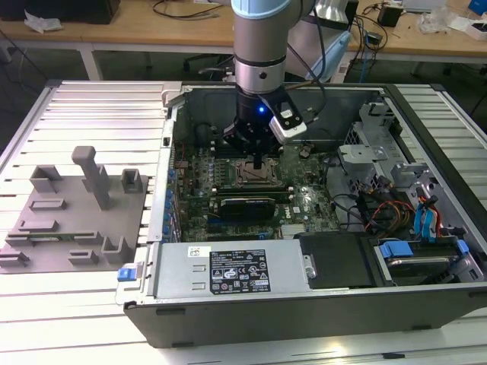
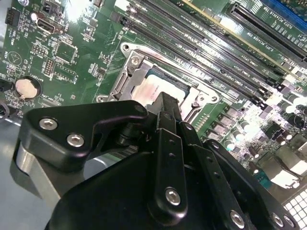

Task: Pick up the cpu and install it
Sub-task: 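Install the first cpu locking lever, then install the second cpu locking lever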

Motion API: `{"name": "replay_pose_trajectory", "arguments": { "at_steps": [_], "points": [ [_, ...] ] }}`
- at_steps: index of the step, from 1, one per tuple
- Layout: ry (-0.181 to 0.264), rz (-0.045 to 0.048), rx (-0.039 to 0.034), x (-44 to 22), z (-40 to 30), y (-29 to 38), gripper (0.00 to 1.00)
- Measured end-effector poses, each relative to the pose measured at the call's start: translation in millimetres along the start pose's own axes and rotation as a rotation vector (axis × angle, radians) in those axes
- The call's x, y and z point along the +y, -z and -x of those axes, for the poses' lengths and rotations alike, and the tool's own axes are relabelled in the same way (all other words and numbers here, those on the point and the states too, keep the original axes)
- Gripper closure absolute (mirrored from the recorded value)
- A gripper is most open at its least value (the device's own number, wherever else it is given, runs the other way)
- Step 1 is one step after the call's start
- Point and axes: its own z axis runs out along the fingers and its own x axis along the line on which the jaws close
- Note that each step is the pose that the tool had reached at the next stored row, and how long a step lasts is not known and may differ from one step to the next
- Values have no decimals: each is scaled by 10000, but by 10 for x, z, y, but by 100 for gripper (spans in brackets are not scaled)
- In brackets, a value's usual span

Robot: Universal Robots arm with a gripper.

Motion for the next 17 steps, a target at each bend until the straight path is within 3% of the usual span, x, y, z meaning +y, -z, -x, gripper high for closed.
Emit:
{"name": "replay_pose_trajectory", "arguments": {
  "at_steps": [15, 17],
  "points": [
    [0, -3, 2, -1, 1, 14, 89],
    [0, -3, 1, -4, 4, 72, 89]
  ]
}}
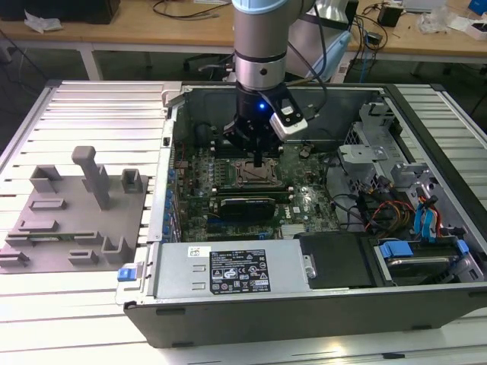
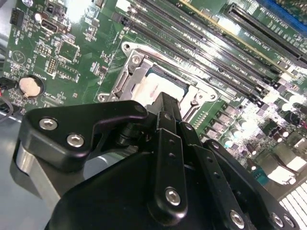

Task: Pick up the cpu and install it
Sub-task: 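Install the second cpu locking lever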

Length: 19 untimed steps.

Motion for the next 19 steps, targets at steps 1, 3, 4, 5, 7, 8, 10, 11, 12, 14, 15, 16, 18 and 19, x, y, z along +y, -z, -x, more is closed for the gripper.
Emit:
{"name": "replay_pose_trajectory", "arguments": {
  "at_steps": [1, 3, 4, 5, 7, 8, 10, 11, 12, 14, 15, 16, 18, 19],
  "points": [
    [0, 0, 1, -1, 2, 24, 89],
    [0, -1, 0, -3, 4, 56, 89],
    [0, 0, 0, -3, 4, 62, 89],
    [0, 2, -1, -3, 4, 63, 89],
    [0, 2, -1, -3, 5, 64, 89],
    [1, 0, 0, -3, 5, 65, 89],
    [2, 1, 1, -17, 5, 65, 89],
    [1, 1, 1, -34, 5, 64, 89],
    [0, 0, 0, -49, 5, 63, 89],
    [0, 2, 0, -107, 5, 59, 89],
    [1, 2, 0, -135, 6, 58, 89],
    [1, 0, 1, -160, 6, 58, 89],
    [1, 2, 0, -218, 6, 54, 89],
    [-1, 4, 0, -276, 6, 51, 89]
  ]
}}
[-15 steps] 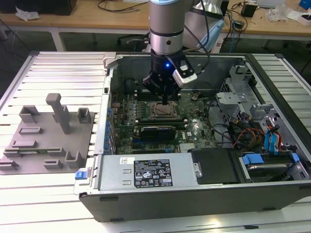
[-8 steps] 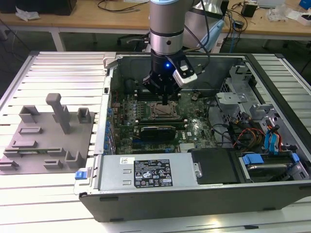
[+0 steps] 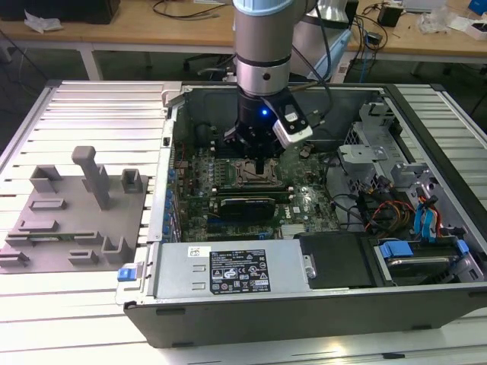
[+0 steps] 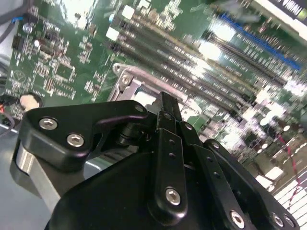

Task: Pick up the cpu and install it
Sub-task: 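Install the second cpu locking lever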

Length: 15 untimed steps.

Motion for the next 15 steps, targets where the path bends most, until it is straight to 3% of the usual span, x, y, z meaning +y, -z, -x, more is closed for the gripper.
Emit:
{"name": "replay_pose_trajectory", "arguments": {
  "at_steps": [5, 9, 11, 12, 15],
  "points": [
    [0, 13, 0, -132, 1, -6, 89],
    [0, 24, 9, -136, 1, -7, 89],
    [-10, 354, 277, -144, 4, -9, 89],
    [-9, 419, 368, -145, 5, -9, 89],
    [-12, 429, 372, -145, 4, -9, 89]
  ]
}}
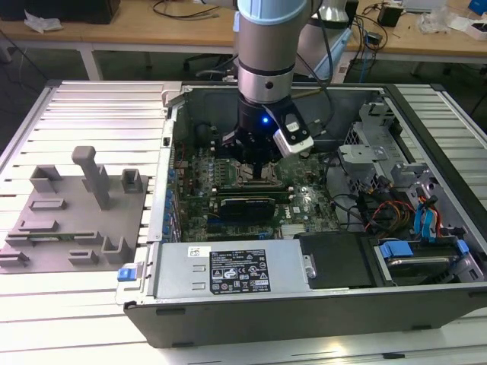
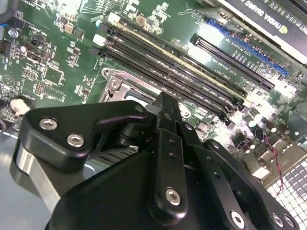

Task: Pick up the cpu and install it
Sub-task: 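Install the second cpu locking lever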

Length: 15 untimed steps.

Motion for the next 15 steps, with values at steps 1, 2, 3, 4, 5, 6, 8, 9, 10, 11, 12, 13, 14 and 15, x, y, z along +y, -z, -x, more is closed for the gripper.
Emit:
{"name": "replay_pose_trajectory", "arguments": {
  "at_steps": [1, 2, 3, 4, 5, 6, 8, 9, 10, 11, 12, 13, 14, 15],
  "points": [
    [3, 4, 0, -5, -5, 0, 89],
    [19, 19, -2, -18, -19, -3, 89],
    [31, 34, -4, -38, -37, -4, 89],
    [46, 49, -5, -56, -51, -7, 89],
    [58, 58, -5, -65, -57, -12, 89],
    [66, 65, -5, -68, -59, -17, 89],
    [74, 85, -5, -71, -63, -29, 89],
    [78, 96, -4, -72, -65, -36, 89],
    [82, 112, -5, -73, -67, -45, 89],
    [84, 111, -4, -72, -67, -45, 89],
    [84, 112, -4, -72, -67, -45, 89],
    [84, 113, -4, -72, -67, -47, 89],
    [85, 118, -6, -72, -67, -54, 89],
    [83, 143, -8, -72, -73, -62, 89]
  ]
}}
